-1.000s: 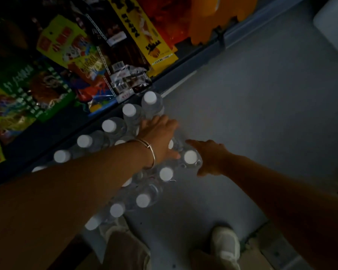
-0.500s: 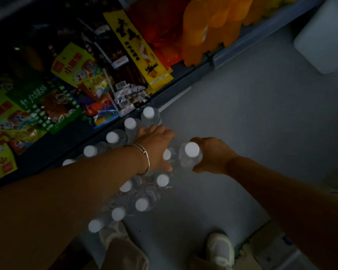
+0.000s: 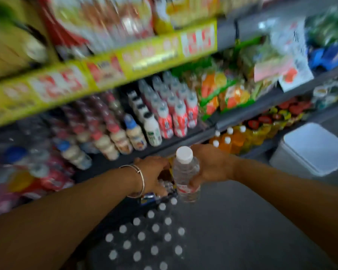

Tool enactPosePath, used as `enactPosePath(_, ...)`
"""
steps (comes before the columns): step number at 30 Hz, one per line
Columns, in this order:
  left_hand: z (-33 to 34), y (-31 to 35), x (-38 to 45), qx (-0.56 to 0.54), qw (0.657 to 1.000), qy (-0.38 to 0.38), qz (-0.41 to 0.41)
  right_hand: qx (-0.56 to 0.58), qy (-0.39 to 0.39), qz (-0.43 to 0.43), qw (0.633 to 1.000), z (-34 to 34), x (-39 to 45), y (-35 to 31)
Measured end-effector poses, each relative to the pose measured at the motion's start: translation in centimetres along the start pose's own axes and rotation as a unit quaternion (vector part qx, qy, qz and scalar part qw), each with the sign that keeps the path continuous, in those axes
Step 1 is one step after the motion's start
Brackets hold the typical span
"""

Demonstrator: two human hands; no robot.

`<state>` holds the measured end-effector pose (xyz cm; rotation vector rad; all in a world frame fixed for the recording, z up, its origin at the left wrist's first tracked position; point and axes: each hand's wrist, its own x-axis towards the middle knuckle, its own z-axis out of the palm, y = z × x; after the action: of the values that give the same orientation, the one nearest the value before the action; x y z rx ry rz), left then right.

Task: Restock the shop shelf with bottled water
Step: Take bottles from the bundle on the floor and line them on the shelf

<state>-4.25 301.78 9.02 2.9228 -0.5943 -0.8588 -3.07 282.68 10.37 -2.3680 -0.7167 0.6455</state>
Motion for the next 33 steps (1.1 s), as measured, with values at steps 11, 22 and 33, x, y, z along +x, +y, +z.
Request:
enactPosePath(11,-26.0,-0.9,-24.4,-0.088,0.990,0.080,-0.079,-0.046,0.042,-0.180,0.982,-21.2,-5.2,-28.0)
enactPosePath(22,-41.5,-5.8,-45.2,-0.139,0.954,0.228,-0.138,0.050,0.108,-0.326,0.938,-31.1,-5.6,-51.4)
enactPosePath(33,-49.8,-18.7,-57.9,-0.137,0.913,0.325,-0.207,0.084,0.144,-0.398,0.902,-36.9,1.8,-70.4)
